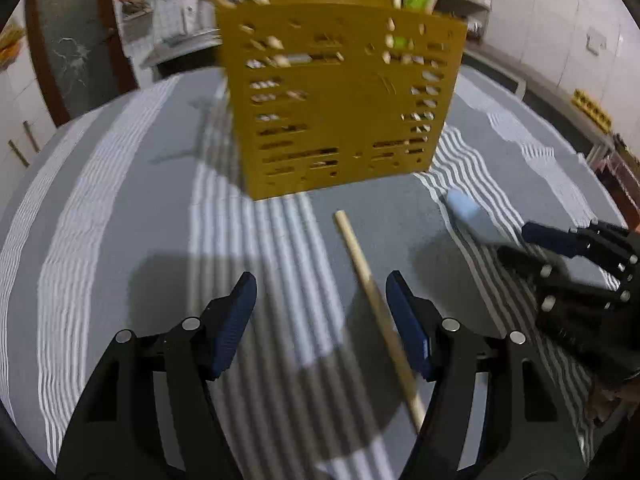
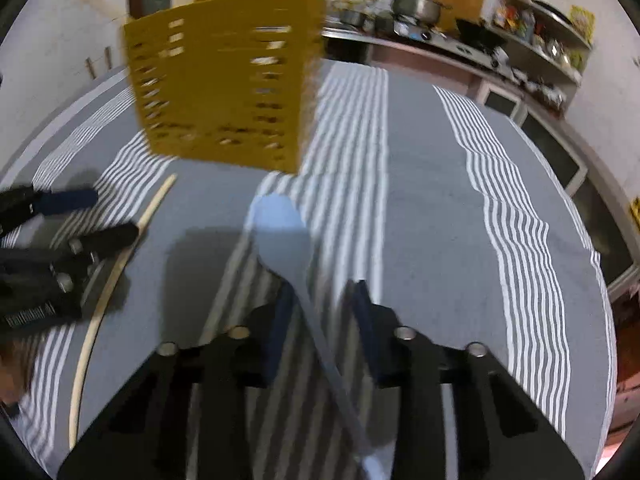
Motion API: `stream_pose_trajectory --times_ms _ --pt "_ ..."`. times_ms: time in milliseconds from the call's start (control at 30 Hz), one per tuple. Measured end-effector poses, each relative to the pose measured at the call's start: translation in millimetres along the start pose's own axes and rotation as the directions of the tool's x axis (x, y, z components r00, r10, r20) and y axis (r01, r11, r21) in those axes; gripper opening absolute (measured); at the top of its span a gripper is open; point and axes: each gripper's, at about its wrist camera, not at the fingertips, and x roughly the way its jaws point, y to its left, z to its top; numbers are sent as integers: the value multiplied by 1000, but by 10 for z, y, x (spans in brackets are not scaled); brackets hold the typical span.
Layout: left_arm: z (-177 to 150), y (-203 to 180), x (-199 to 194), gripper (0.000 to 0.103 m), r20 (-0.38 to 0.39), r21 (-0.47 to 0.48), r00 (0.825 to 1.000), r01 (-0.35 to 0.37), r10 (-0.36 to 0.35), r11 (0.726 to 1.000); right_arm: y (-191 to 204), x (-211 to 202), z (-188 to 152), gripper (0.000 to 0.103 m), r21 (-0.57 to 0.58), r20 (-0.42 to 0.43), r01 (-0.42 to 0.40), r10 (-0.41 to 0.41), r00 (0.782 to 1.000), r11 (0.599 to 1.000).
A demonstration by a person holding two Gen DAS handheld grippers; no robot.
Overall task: Organize utensils
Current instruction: 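Grasp the light blue spoon with the right tool while the left tool grasps a chopstick, then lift the held spoon and chopstick and carry them toward the yellow holder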
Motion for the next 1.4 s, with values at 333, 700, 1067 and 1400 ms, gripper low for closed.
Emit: stream_pose_trajectory --times_ms 333,700,1067,1400 --pt "194 -142 289 39 -49 44 997 -50 52 998 -78 245 255 14 -7 -75 -75 74 994 997" --pt "221 -34 36 4 7 11 1000 14 -14 1000 -180 36 236 10 66 11 -159 159 987 985" --pt "255 195 -869 5 264 -26 963 69 -60 997 -363 -685 221 10 115 332 -239 189 924 964" --pt "272 271 -1554 5 484 -27 873 83 -59 996 -455 -1207 382 5 89 539 -244 159 827 966"
